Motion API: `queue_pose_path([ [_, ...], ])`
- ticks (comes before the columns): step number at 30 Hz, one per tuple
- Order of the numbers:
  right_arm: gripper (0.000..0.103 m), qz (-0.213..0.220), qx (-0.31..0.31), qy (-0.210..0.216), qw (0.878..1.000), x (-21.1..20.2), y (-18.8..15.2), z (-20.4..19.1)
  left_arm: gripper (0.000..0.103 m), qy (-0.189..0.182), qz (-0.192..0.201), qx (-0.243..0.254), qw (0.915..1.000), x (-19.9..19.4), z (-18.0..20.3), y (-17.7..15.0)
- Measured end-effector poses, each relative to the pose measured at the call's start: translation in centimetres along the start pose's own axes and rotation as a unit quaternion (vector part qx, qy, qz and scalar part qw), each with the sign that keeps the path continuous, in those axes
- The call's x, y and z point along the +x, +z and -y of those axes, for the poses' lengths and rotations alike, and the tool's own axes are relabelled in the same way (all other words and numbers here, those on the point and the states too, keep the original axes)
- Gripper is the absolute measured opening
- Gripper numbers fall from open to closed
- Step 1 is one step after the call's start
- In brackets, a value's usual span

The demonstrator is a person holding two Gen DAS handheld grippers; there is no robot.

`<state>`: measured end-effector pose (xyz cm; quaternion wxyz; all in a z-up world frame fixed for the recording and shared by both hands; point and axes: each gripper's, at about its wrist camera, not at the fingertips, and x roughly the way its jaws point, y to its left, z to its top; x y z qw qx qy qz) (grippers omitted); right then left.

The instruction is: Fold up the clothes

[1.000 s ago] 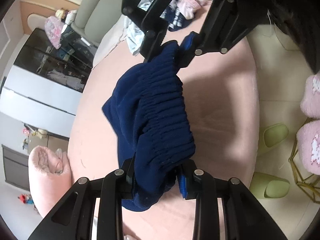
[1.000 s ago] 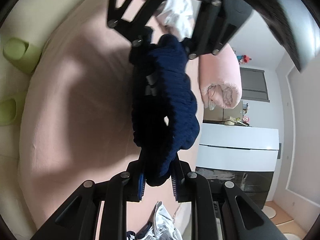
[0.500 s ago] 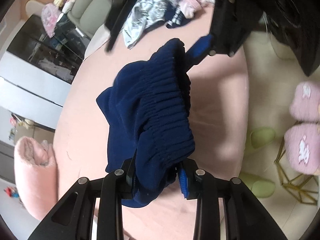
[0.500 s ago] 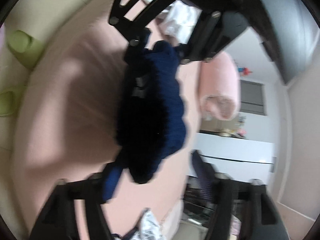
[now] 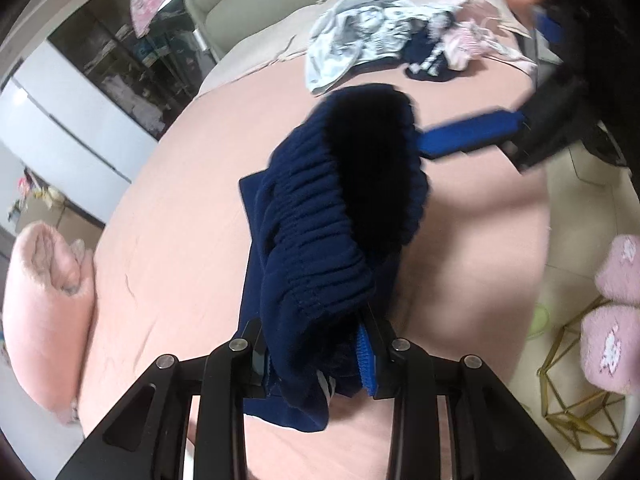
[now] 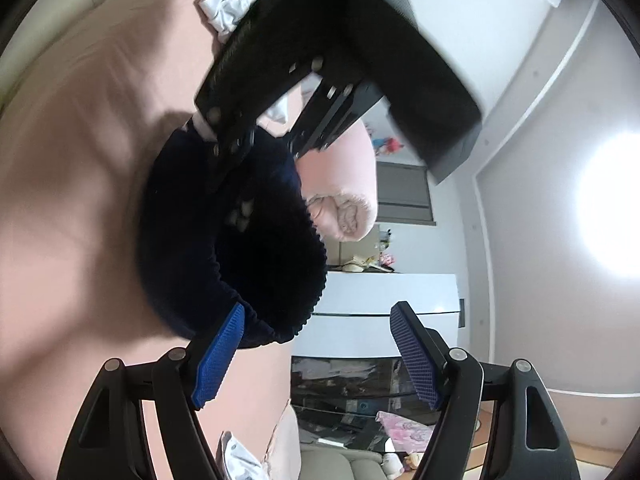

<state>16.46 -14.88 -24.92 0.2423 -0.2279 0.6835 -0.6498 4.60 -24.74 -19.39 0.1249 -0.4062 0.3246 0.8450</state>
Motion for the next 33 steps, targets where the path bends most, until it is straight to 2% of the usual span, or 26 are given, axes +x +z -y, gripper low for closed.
queue_pose_path([
  [5,0.075,-0.016,0.055,0.056,0.997,2.3,0.8,0.4,0.03,-0.006,-0.007,-0.044,0.999,1.2,-1.7,-0.6],
  [8,0.075,-0.035,0.101,0.085,0.991,4.4,0.8,1.1,0.03,-0.01,-0.009,-0.075,0.9971,1.9,-3.1,-0.9],
  [10,0.075,-0.045,0.15,0.127,0.98,6.0,0.6,1.8,0.03,-0.02,-0.009,-0.097,0.9951,2.2,-4.1,-1.1],
  [12,0.075,-0.051,0.199,0.173,0.963,7.6,0.3,2.5,0.03,-0.033,-0.01,-0.12,0.9922,2.5,-5.0,-1.4],
  [14,0.074,-0.055,0.265,0.241,0.932,9.7,-0.3,3.4,0.03,-0.052,-0.007,-0.139,0.9889,2.6,-5.8,-1.6],
  [16,0.074,-0.058,0.319,0.309,0.894,12.1,-0.8,3.8,0.03,-0.064,-0.006,-0.15,0.9866,2.6,-6.1,-1.8],
  [20,0.074,-0.051,0.368,0.358,0.857,14.4,-1.3,3.8,0.03,-0.07,-0.008,-0.149,0.9864,2.5,-6.2,-2.0],
  [21,0.07,-0.053,0.382,0.366,0.847,15.2,-1.5,3.9,0.03,-0.07,-0.011,-0.146,0.9867,2.5,-6.2,-2.0],
  [23,0.03,-0.064,0.409,0.392,0.822,14.7,-1.9,3.7,0.03,-0.07,-0.018,-0.143,0.987,2.8,-6.4,-1.9],
  [27,0.024,-0.084,0.464,0.428,0.771,15.7,-3.0,3.6,0.03,-0.09,-0.022,-0.16,0.9827,3.3,-7.1,-1.9],
  [29,0.024,-0.096,0.5,0.446,0.736,16.2,-3.6,3.6,0.03,-0.106,-0.022,-0.176,0.9784,3.5,-7.7,-2.0],
  [32,0.024,-0.124,0.562,0.477,0.664,17.7,-5.5,2.6,0.033,-0.141,-0.03,-0.217,0.9654,4.2,-8.7,-2.6],
  [33,0.024,-0.132,0.572,0.483,0.65,18.2,-6.0,2.1,0.033,-0.145,-0.031,-0.231,0.9614,4.4,-9.0,-2.9],
])
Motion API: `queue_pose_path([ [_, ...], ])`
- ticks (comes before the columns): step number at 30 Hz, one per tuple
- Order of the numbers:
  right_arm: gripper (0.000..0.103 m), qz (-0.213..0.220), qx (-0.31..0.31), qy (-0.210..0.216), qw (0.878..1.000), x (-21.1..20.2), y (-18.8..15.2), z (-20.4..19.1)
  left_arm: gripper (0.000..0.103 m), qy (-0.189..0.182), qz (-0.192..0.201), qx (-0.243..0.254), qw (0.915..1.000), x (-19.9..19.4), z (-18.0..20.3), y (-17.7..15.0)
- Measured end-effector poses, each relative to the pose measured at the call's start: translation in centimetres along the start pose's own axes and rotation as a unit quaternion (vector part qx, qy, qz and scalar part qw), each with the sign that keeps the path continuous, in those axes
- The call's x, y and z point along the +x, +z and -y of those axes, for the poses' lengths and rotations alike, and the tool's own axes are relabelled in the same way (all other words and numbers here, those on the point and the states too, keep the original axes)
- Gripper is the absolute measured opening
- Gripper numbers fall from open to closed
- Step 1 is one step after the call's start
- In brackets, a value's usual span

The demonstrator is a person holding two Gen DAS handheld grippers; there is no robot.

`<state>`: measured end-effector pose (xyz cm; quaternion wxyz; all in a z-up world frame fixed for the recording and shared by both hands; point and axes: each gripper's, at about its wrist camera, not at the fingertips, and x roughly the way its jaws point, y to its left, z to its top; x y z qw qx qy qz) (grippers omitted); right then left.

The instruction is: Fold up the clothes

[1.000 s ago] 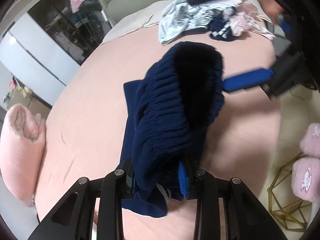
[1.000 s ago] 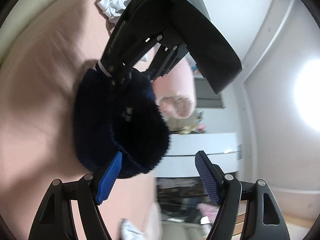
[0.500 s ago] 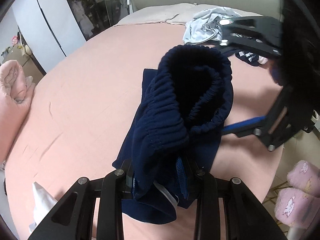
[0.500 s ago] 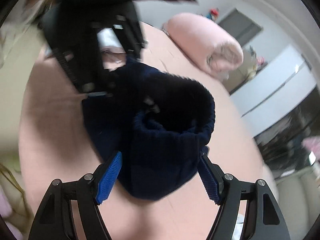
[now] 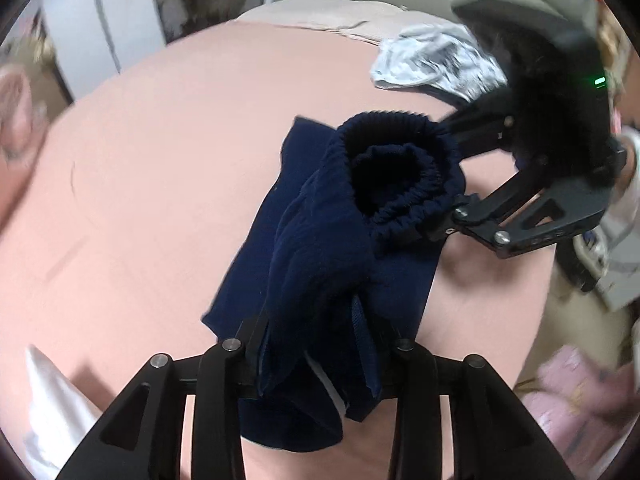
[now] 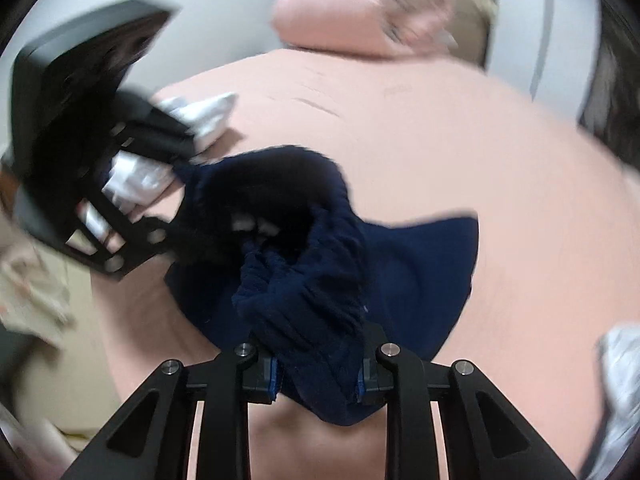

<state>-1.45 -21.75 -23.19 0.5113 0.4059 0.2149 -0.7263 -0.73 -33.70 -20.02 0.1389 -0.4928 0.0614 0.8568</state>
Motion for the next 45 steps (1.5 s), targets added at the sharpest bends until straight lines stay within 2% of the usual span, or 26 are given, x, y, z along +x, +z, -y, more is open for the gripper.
queue_pose_path([
  [7,0.024,0.009,0.116,0.061,0.991,1.5,-0.6,3.8,0.034,-0.017,0.023,-0.105,0.994,-1.0,-2.8,-2.1],
  [12,0.025,0.033,0.174,0.08,0.981,2.0,-0.4,5.3,0.034,-0.043,0.043,-0.191,0.9797,-1.3,-5.6,-3.6],
  [15,0.029,0.044,0.16,0.052,0.985,2.5,1.5,5.2,0.034,-0.045,0.051,-0.222,0.9727,-1.5,-5.0,-4.8],
  [17,0.04,0.051,0.127,0.014,0.99,2.1,1.9,4.4,0.034,-0.035,0.06,-0.233,0.9699,-2.2,-5.2,-5.1],
  [18,0.041,0.054,0.11,-0.002,0.992,1.7,1.8,3.9,0.034,-0.031,0.068,-0.241,0.9677,-2.7,-5.1,-5.2],
  [20,0.044,0.066,0.087,-0.025,0.994,-0.1,0.2,2.9,0.034,-0.025,0.083,-0.242,0.9664,-3.7,-4.0,-4.8],
  [23,0.045,0.091,0.067,-0.058,0.992,-1.1,0.6,2.6,0.034,0.002,0.127,-0.22,0.9671,-6.2,-2.9,-4.7],
  [25,0.046,0.114,0.058,-0.08,0.989,-2.2,1.1,1.8,0.034,0.016,0.152,-0.205,0.9667,-6.9,-3.6,-4.5],
  [27,0.053,0.131,0.055,-0.095,0.985,-3.2,2.1,1.8,0.034,0.025,0.169,-0.197,0.9654,-7.3,-2.9,-3.5],
  [28,0.065,0.14,0.053,-0.098,0.984,-3.6,2.4,1.6,0.034,0.025,0.175,-0.19,0.9657,-7.6,-2.7,-3.3],
  [29,0.069,0.148,0.052,-0.1,0.983,-4.0,2.7,1.5,0.034,0.025,0.18,-0.183,0.9663,-7.5,-2.3,-2.8],
  [32,0.068,0.158,0.05,-0.091,0.982,-4.2,4.2,0.9,0.034,0.028,0.19,-0.167,0.9671,-7.1,-1.0,-1.7],
  [34,0.068,0.155,0.054,-0.084,0.983,-3.8,5.1,0.5,0.034,0.028,0.192,-0.173,0.9656,-5.5,0.1,-0.9],
  [36,0.058,0.143,0.063,-0.075,0.985,-3.3,4.9,0.3,0.034,0.029,0.183,-0.185,0.9651,-4.0,0.7,-1.1],
  [38,0.023,0.128,0.072,-0.064,0.987,-2.6,4.7,0.3,0.034,0.029,0.173,-0.204,0.9631,-2.6,0.8,-1.5],
  [40,0.007,0.113,0.077,-0.055,0.989,-1.7,4.8,0.8,0.034,0.032,0.167,-0.218,0.9609,-1.6,0.7,-1.6],
  [45,0.007,0.092,0.069,-0.047,0.992,0.2,4.2,0.9,0.034,0.029,0.154,-0.24,0.9581,0.4,-0.5,-1.2],
])
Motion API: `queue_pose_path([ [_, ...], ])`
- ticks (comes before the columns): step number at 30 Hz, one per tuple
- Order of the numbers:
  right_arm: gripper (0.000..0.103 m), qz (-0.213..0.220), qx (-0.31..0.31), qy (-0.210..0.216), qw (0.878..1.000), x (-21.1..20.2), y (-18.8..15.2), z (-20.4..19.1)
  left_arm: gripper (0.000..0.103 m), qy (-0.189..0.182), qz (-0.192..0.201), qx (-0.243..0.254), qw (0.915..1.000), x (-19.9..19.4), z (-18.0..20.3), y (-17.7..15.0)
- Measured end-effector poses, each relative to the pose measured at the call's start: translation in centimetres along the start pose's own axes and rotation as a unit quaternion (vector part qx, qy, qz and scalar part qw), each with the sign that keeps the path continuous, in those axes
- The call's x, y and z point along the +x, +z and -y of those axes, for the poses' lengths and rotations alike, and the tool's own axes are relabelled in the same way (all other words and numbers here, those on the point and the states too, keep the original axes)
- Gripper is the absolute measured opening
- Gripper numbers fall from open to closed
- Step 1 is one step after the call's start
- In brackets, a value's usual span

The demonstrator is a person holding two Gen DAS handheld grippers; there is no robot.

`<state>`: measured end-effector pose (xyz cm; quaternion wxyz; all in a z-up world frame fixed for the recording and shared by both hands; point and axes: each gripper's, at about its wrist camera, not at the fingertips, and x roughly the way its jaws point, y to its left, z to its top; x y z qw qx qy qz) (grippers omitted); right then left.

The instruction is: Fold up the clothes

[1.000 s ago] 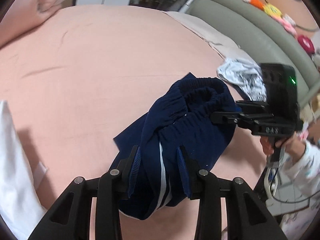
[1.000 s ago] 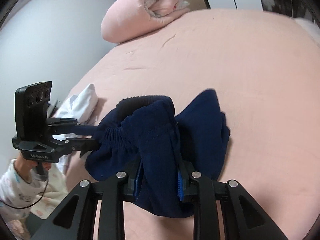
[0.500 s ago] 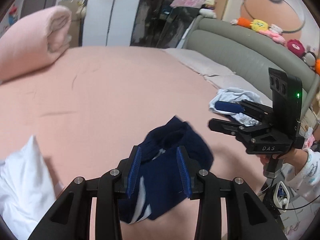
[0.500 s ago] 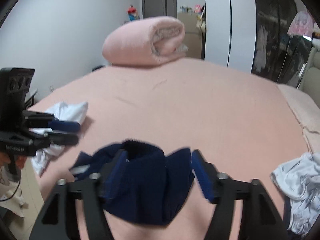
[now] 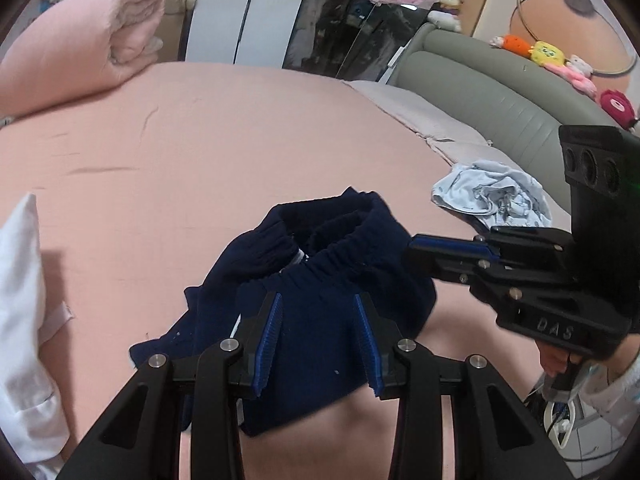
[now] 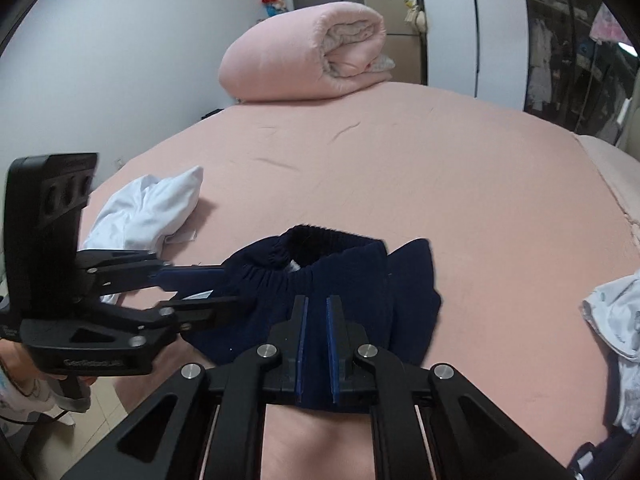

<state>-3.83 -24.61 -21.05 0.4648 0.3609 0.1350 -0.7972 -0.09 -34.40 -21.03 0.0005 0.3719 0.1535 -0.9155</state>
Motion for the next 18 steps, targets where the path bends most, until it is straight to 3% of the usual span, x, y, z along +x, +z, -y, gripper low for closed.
queue_pose_path([
  [5,0.007,-0.013,-0.011,-0.03,0.999,2.8,1.0,0.6,0.034,0.004,-0.017,-0.037,0.9991,2.1,-1.9,1.0],
  [8,0.007,-0.025,0.004,-0.036,0.999,4.2,1.0,1.8,0.034,0.033,-0.01,-0.042,0.9985,2.5,-2.8,1.0],
  [10,0.007,-0.035,0.013,-0.05,0.998,4.9,0.3,2.5,0.034,0.039,-0.026,-0.058,0.9972,3.3,-3.9,0.4],
  [13,0.007,-0.069,0.031,-0.054,0.996,6.9,-1.4,3.9,0.034,0.02,-0.05,-0.089,0.9946,4.6,-5.4,-0.7],
  [15,0.007,-0.064,0.061,-0.04,0.995,7.3,-2.2,4.8,0.035,0.021,-0.031,-0.079,0.9962,4.5,-5.2,-1.1],
  [18,0.007,-0.06,0.1,-0.03,0.993,7.2,-2.4,5.5,0.035,0.048,-0.032,-0.051,0.9971,4.9,-4.1,-1.0],
])
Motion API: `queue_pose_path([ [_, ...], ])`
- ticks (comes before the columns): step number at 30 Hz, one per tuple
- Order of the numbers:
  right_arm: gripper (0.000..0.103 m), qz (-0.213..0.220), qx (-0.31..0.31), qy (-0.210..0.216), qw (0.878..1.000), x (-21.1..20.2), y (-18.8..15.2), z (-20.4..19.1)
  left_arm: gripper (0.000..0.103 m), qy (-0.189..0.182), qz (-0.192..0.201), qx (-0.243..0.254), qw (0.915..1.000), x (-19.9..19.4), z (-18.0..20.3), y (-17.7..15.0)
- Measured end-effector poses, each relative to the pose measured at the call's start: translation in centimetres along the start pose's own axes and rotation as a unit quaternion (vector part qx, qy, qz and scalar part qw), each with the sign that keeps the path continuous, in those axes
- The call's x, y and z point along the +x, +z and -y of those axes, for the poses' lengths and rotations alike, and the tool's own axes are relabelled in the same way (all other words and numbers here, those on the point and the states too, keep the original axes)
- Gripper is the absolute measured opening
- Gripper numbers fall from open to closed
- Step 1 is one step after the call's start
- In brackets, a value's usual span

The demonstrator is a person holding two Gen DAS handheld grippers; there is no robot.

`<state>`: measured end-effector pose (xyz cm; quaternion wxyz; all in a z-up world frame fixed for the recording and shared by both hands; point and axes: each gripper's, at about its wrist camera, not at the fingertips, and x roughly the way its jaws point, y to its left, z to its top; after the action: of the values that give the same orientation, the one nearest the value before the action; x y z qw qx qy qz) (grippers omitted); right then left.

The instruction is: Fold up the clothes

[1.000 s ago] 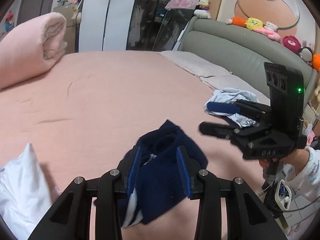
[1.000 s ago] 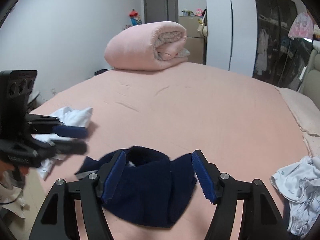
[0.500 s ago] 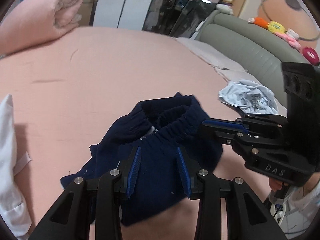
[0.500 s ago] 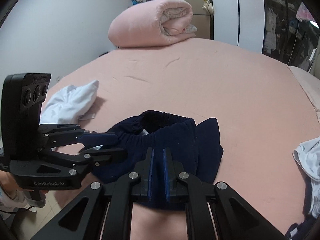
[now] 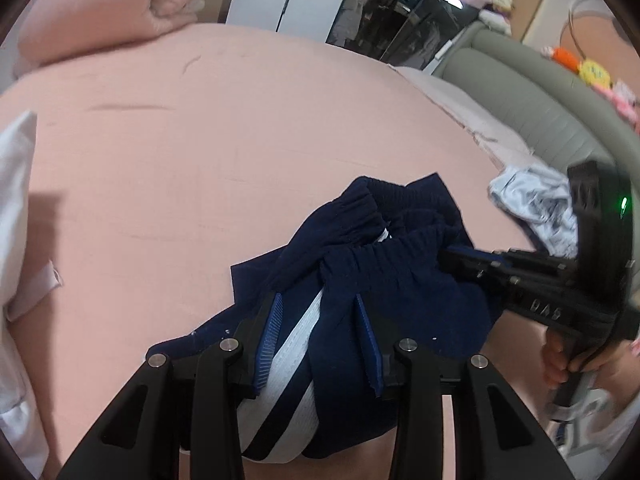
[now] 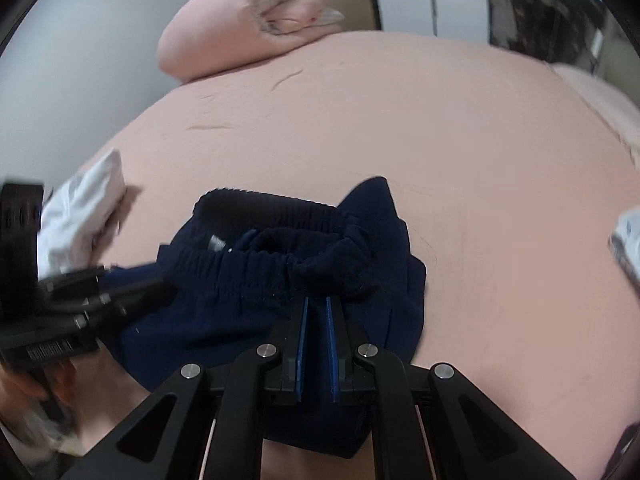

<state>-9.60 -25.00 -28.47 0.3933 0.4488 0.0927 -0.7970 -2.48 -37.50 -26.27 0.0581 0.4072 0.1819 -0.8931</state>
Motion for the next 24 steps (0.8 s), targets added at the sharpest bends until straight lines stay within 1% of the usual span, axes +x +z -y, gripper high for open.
queue_pose_path([
  [3,0.007,0.003,-0.014,-0.023,1.0,0.2,-0.2,-0.6,0.037,0.012,-0.003,0.004,0.9999,0.3,0.5,0.1],
  [5,0.007,0.011,-0.022,-0.043,0.999,0.1,-0.5,-1.1,0.038,0.013,-0.004,-0.009,0.9999,0.1,0.5,0.3],
  [7,0.008,0.018,-0.019,-0.054,0.998,-0.1,-0.7,-1.4,0.038,0.016,-0.009,-0.03,0.9994,-0.2,0.5,0.8],
  [8,0.009,0.018,-0.003,-0.047,0.999,-0.4,-0.6,-1.1,0.038,0.018,-0.011,-0.036,0.9991,-0.4,0.7,1.0],
  [9,0.011,0.013,0.025,-0.031,0.999,-0.7,-0.4,-0.6,0.038,0.019,-0.013,-0.038,0.999,-0.7,0.9,1.3],
  [10,0.02,0.009,0.053,-0.014,0.998,-1.0,-0.2,-0.2,0.038,0.015,-0.009,-0.037,0.9991,-1.3,1.3,1.7],
  [11,0.032,0.004,0.082,0.003,0.997,-1.3,0.1,0.2,0.038,0.005,-0.004,-0.037,0.9993,-1.8,1.7,2.1],
  [12,0.04,-0.003,0.107,0.019,0.994,-1.6,0.4,0.6,0.038,-0.007,0.001,-0.039,0.9992,-2.3,2.1,2.6],
  [13,0.058,-0.011,0.12,0.032,0.992,-1.9,0.8,0.6,0.039,-0.022,0.006,-0.045,0.9987,-3.0,2.5,3.1],
  [14,0.069,-0.012,0.124,0.037,0.991,-2.6,1.1,0.4,0.042,-0.034,0.008,-0.052,0.998,-3.4,2.6,3.5],
  [16,0.073,0.014,0.122,0.035,0.992,-4.8,1.4,-0.1,0.048,-0.056,0.009,-0.071,0.9959,-4.2,2.8,4.0],
  [17,0.075,0.029,0.122,0.031,0.992,-6.0,1.3,-0.2,0.051,-0.078,0.009,-0.085,0.9933,-4.6,2.7,3.9],
  [18,0.077,0.041,0.13,0.033,0.99,-7.1,1.0,-0.1,0.052,-0.103,0.011,-0.101,0.9895,-5.0,2.5,3.6],
  [19,0.082,0.049,0.146,0.035,0.987,-8.2,0.5,0.2,0.053,-0.126,0.014,-0.117,0.9851,-5.6,2.2,3.3],
  [20,0.084,0.056,0.162,0.038,0.984,-9.2,0.0,0.5,0.055,-0.138,0.021,-0.133,0.9812,-6.2,1.8,2.8],
  [21,0.085,0.065,0.183,0.044,0.98,-10.2,-0.7,0.8,0.056,-0.148,0.028,-0.149,0.9772,-6.7,1.4,2.3],
  [22,0.085,0.075,0.212,0.058,0.973,-11.1,-1.7,1.5,0.06,-0.158,0.034,-0.165,0.973,-7.2,1.0,1.8],
  [24,0.085,0.072,0.271,0.095,0.955,-11.6,-3.7,3.0,0.064,-0.169,0.036,-0.2,0.9646,-7.7,0.4,0.6],
])
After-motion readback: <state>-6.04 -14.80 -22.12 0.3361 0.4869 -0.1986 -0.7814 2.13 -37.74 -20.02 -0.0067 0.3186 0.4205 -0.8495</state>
